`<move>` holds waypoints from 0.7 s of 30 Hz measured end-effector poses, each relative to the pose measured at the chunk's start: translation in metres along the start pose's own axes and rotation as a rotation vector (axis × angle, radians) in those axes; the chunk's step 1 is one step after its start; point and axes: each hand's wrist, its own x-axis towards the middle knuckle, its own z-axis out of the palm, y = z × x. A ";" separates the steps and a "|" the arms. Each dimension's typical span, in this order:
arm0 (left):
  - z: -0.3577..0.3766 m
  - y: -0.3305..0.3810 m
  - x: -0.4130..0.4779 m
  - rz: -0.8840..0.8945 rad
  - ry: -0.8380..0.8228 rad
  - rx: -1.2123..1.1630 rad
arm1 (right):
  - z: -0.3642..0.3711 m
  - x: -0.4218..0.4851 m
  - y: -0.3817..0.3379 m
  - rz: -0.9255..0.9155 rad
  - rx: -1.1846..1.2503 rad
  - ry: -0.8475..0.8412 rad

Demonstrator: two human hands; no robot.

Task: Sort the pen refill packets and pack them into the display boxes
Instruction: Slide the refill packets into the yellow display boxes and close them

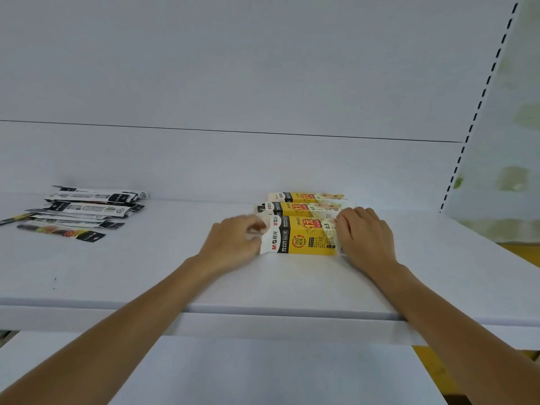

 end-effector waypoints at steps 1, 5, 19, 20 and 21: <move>-0.003 0.000 0.001 0.024 0.054 0.042 | -0.001 0.000 -0.001 0.001 0.014 0.010; -0.008 -0.007 -0.004 0.155 -0.190 0.138 | -0.015 0.002 -0.008 0.064 0.040 -0.062; -0.163 -0.135 -0.094 -0.315 0.218 0.380 | -0.028 0.091 -0.245 -0.400 0.396 -0.064; -0.176 -0.148 -0.105 -0.329 0.240 0.363 | -0.021 0.092 -0.267 -0.426 0.429 -0.072; -0.189 -0.159 -0.117 -0.341 0.262 0.336 | -0.014 0.091 -0.289 -0.440 0.467 -0.080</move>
